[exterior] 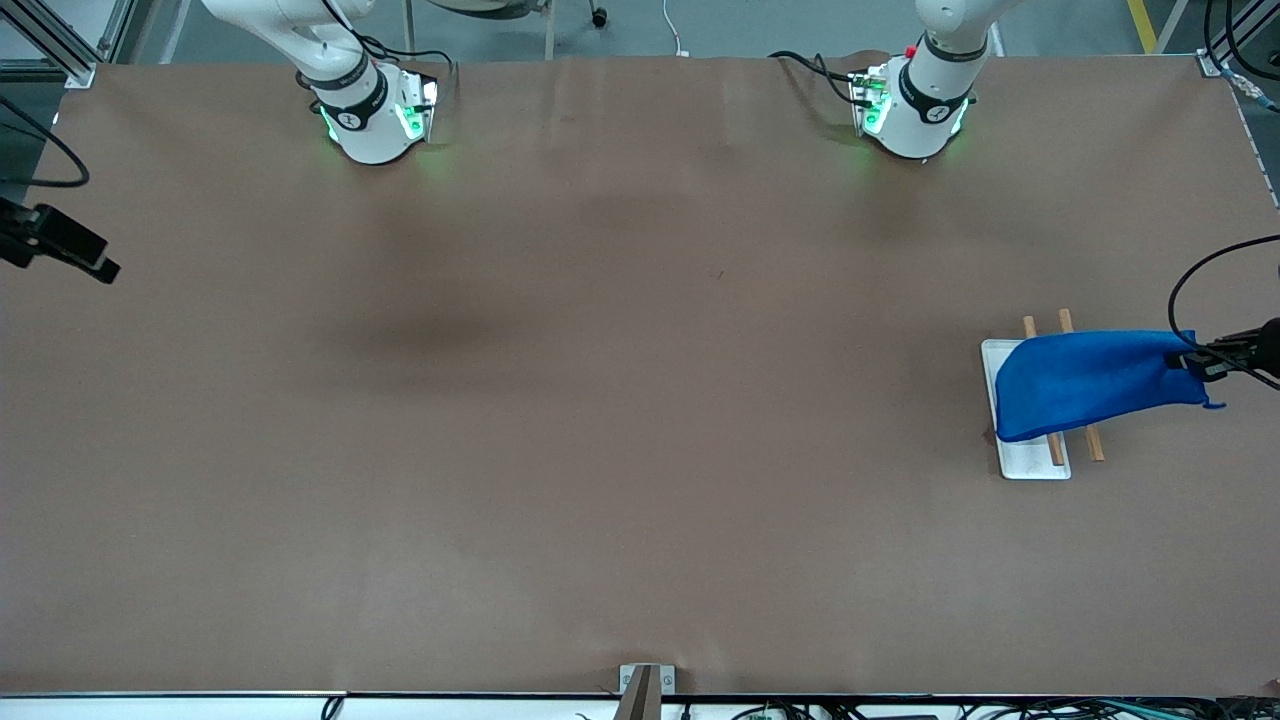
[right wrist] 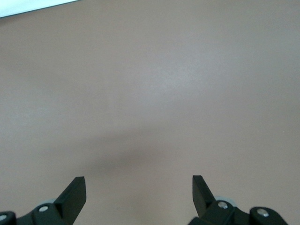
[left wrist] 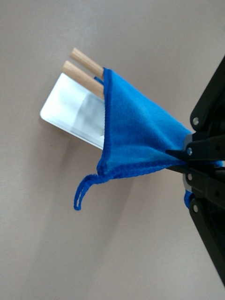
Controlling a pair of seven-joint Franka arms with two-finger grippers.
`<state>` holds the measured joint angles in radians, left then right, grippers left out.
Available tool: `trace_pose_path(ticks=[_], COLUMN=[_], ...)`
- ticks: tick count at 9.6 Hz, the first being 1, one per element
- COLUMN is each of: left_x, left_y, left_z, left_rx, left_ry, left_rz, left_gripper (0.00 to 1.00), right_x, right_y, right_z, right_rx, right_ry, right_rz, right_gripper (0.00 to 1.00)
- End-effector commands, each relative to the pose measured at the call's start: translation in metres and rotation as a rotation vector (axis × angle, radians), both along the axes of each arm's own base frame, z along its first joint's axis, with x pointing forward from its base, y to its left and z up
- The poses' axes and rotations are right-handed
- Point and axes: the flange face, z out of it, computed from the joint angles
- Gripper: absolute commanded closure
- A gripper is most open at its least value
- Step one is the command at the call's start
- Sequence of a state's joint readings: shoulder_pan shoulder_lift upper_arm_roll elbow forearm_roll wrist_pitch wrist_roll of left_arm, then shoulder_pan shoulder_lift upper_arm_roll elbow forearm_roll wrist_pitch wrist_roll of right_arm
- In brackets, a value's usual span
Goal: Right arm passes towel to left arm to hang
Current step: 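Drape the towel over the wooden dowels and open the left gripper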
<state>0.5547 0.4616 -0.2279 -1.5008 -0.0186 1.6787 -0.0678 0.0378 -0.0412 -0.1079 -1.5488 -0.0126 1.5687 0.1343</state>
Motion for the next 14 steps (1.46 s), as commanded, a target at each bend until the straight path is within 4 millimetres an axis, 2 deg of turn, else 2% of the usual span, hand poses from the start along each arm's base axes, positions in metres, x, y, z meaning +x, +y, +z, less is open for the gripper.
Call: trace_pose_path(ticks=[1, 2, 5, 6, 7, 8, 9, 12, 13, 14], left_x=[0.001, 0.002, -0.004, -0.005, -0.005, -0.005, -0.003, 0.015, 0.016, 0.021], left_y=[0.015, 0.019, 0.042, 0.044, 0.046, 0.047, 0.050, 0.046, 0.032, 0.008], left_z=[-0.036, -0.047, -0.058, -0.061, -0.062, -0.060, -0.053, 0.008, 0.028, 0.054], left_rx=[-0.004, -0.010, 0.017, 0.017, 0.031, 0.035, 0.036, 0.072, 0.066, 0.071], left_ry=[0.003, 0.000, -0.002, 0.000, 0.005, -0.001, -0.020, -0.110, -0.120, -0.154], left_rz=[-0.028, -0.037, -0.058, -0.060, -0.099, -0.160, -0.183, -0.250, -0.252, -0.249], left_gripper=[1.00, 0.99, 0.87, 0.67, 0.06, 0.00, 0.00, 0.00, 0.00, 0.00], right_x=[0.000, -0.001, -0.003, -0.002, -0.001, -0.001, -0.001, -0.004, -0.004, -0.004], right_y=[-0.001, -0.003, -0.005, -0.006, -0.008, -0.021, -0.024, -0.034, -0.035, -0.035], right_z=[0.016, 0.016, 0.015, 0.018, 0.020, 0.013, 0.013, 0.012, 0.012, 0.012], right_rx=[-0.032, -0.031, -0.034, -0.037, -0.041, -0.036, -0.034, -0.027, -0.022, -0.019], right_ry=[-0.013, -0.001, 0.018, 0.010, 0.006, 0.020, 0.023, 0.029, 0.028, 0.028], right_rz=[0.023, 0.031, 0.067, 0.063, 0.061, 0.038, 0.034, 0.014, 0.011, 0.011], right_gripper=[0.00, 0.00, 0.00, 0.00, 0.00, 0.00, 0.00, 0.00, 0.00, 0.00])
